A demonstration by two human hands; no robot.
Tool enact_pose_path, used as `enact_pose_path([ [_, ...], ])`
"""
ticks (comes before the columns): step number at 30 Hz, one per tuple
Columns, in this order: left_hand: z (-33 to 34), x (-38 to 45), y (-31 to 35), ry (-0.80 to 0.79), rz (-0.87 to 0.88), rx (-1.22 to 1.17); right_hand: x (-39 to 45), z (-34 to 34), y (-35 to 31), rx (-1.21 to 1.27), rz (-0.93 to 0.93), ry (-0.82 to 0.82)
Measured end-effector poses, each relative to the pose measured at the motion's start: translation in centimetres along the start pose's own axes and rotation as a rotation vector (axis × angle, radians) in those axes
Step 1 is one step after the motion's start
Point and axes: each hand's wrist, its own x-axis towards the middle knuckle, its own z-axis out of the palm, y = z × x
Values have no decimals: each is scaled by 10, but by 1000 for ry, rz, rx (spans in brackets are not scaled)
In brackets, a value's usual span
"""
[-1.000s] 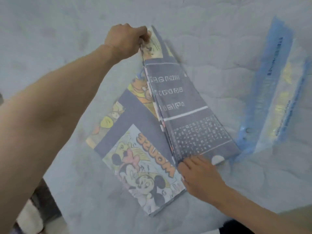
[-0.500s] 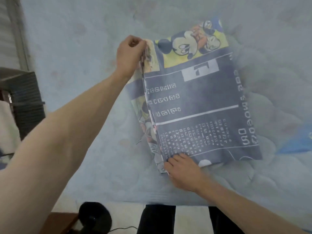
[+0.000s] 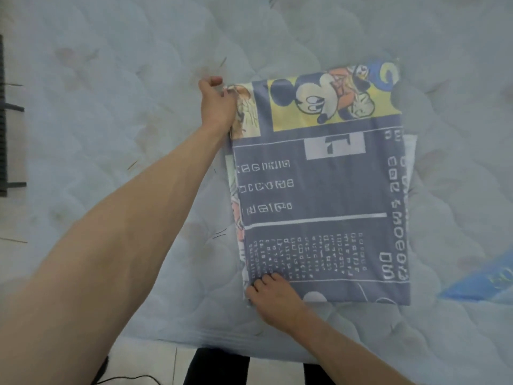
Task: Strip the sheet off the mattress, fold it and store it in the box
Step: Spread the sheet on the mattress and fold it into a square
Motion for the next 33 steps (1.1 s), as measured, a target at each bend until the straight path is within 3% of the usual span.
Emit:
enact_pose_path([
  [9,-1,-1,2,18,-28,-33,5,-6,3,-143,-203,-8],
  [13,-3,2,-4,68,-55,-204,5,0,3,-141,-280,11],
  [19,-1,-14,-25,164,239,132,2,8,6,-183,-327,-69],
  [23,0,-29,-19,264,367,130,-2,1,3,-129,-424,-45],
  [28,-9,-27,-33,264,383,337,-2,-7,10,-189,-508,-85],
  [33,-9,-26,-38,300,460,270,5,-3,5,-121,-505,-186],
])
